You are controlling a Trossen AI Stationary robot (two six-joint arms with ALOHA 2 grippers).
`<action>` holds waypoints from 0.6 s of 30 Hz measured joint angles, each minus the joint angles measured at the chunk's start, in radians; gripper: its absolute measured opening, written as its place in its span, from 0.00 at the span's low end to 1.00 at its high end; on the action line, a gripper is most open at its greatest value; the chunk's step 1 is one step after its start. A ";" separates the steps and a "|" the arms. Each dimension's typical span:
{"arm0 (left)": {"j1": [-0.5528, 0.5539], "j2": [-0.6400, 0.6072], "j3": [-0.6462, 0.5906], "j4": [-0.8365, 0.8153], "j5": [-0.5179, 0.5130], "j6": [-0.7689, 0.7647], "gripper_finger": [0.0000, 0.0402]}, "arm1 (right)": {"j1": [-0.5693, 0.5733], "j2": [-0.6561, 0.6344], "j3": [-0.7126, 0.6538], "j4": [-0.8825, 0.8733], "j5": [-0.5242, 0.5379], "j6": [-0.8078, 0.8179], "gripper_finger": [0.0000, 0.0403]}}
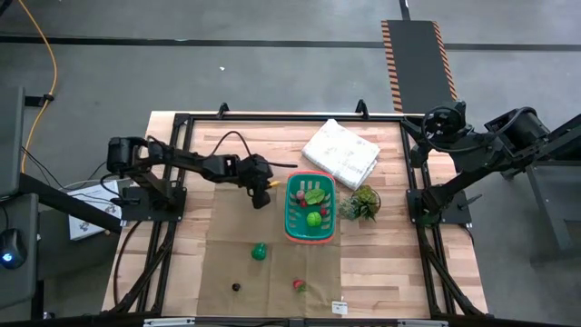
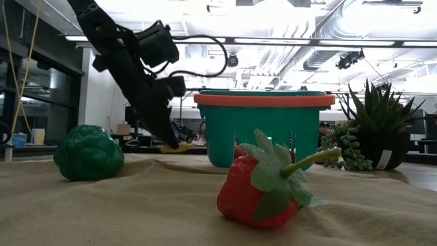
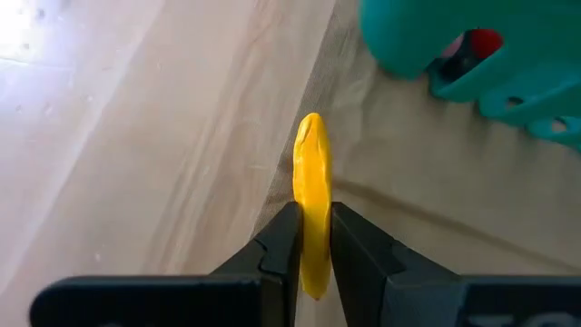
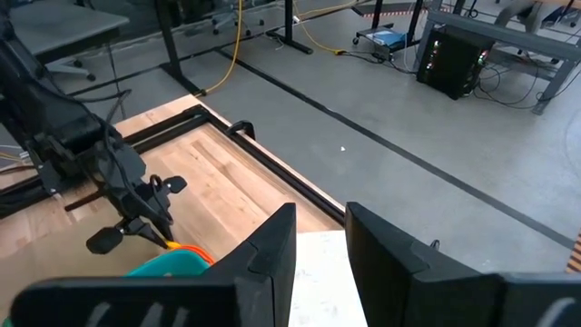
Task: Pick and placing Produce into tupperware
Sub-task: Put the yellow corn into the blue basket
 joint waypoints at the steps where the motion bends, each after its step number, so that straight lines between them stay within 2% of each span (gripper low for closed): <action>1: 0.000 -0.013 0.000 -0.012 0.001 0.000 0.12 | 0.000 0.000 0.000 0.000 -0.002 0.000 0.22; 13: -0.001 -0.210 0.000 -0.131 0.070 -0.023 0.12 | 0.000 0.000 0.000 0.000 -0.002 -0.011 0.22; 18: -0.001 -0.296 0.000 -0.126 0.101 -0.046 0.12 | 0.000 0.000 0.000 0.000 -0.002 -0.019 0.22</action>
